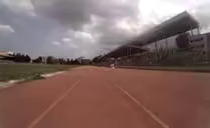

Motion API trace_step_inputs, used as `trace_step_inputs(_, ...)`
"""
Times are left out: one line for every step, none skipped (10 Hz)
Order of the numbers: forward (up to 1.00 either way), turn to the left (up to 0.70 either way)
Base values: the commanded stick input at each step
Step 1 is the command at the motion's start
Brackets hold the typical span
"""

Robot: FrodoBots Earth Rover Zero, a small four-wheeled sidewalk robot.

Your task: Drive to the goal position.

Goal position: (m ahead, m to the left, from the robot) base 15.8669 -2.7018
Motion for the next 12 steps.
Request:
trace_step_inputs(0.45, 0.00)
trace_step_inputs(0.45, 0.00)
trace_step_inputs(0.45, 0.00)
trace_step_inputs(0.45, 0.00)
trace_step_inputs(0.45, 0.00)
trace_step_inputs(0.45, 0.00)
trace_step_inputs(0.45, 0.00)
trace_step_inputs(0.45, 0.00)
trace_step_inputs(0.45, 0.00)
trace_step_inputs(0.45, 0.00)
trace_step_inputs(0.45, 0.00)
trace_step_inputs(0.45, 0.00)
